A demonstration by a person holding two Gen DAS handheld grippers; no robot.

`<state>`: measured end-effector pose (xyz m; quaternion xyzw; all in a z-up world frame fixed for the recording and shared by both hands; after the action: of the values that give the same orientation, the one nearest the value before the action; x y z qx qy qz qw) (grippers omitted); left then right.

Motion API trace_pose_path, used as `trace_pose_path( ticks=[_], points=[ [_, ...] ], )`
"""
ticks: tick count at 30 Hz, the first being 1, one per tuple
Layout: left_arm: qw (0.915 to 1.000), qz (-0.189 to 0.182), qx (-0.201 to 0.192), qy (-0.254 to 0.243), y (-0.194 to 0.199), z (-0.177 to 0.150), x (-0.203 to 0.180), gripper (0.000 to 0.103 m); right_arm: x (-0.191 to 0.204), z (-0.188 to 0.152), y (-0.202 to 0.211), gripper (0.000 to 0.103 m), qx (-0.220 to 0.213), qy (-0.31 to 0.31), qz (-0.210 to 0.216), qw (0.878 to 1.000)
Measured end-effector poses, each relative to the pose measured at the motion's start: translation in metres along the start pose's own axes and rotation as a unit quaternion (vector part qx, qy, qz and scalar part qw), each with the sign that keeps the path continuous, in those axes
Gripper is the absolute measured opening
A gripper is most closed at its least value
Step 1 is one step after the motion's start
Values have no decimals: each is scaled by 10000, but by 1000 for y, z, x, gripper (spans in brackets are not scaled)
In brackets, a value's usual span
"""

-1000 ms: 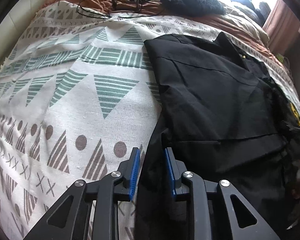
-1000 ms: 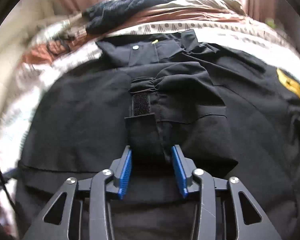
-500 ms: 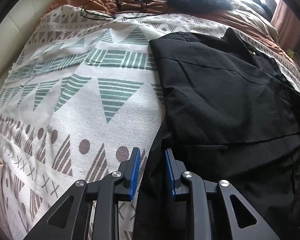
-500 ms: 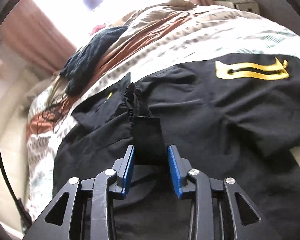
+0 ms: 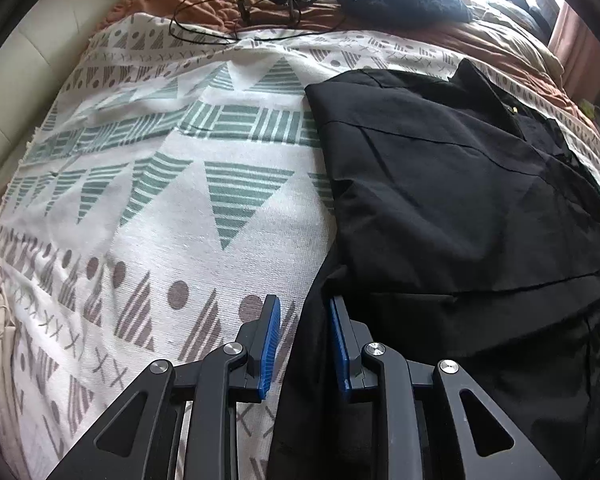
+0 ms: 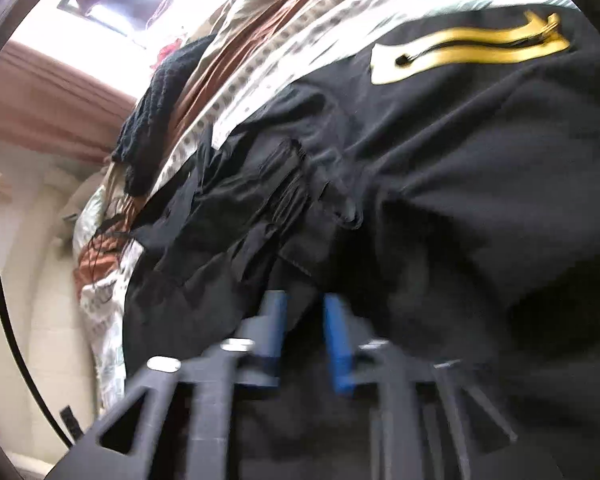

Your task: Fold large clothes

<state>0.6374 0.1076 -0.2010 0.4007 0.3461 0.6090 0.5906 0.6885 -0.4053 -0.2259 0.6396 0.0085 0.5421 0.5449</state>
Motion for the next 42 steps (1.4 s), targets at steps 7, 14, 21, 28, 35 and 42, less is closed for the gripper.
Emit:
trace_pose_path(
  ticks=[7,14,21,28,35,42],
  points=[
    [9977,-61,-644,179,46,11,-17,81,3,-3,21,45,-160,-86,6,9998],
    [9908,-520,-1222,276,99,11,-71,81,-19,-5,80,51,-628,-382,81,9973],
    [9865,-847,-1381,221,118,-10,-122,81,-58,11,149,51,-1165,-414,-63,9923],
    [9844,-1028,-1307,577,115,-27,-134,82,-115,33,192,51,-1460,-864,-117,9854],
    [9832,-978,-1441,554,108,-35,-145,97,-163,54,210,51,-1656,-1205,-311,9783],
    [9834,-953,-1433,582,100,-30,-147,97,-200,70,203,52,-1739,-1646,-235,9706]
  ],
)
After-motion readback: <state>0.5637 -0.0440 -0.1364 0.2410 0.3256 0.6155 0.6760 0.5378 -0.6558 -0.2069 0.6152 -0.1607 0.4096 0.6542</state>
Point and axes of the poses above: each gripper's, at about its wrist camera, not at the fingertips, and y roughly against the way its jaws point, x to its left, z to its top, the point moved 3 cm from there along -y, roughly the way its jaws point, and after that the axes turned 13 degrees about -y, right-handed, at the moved point
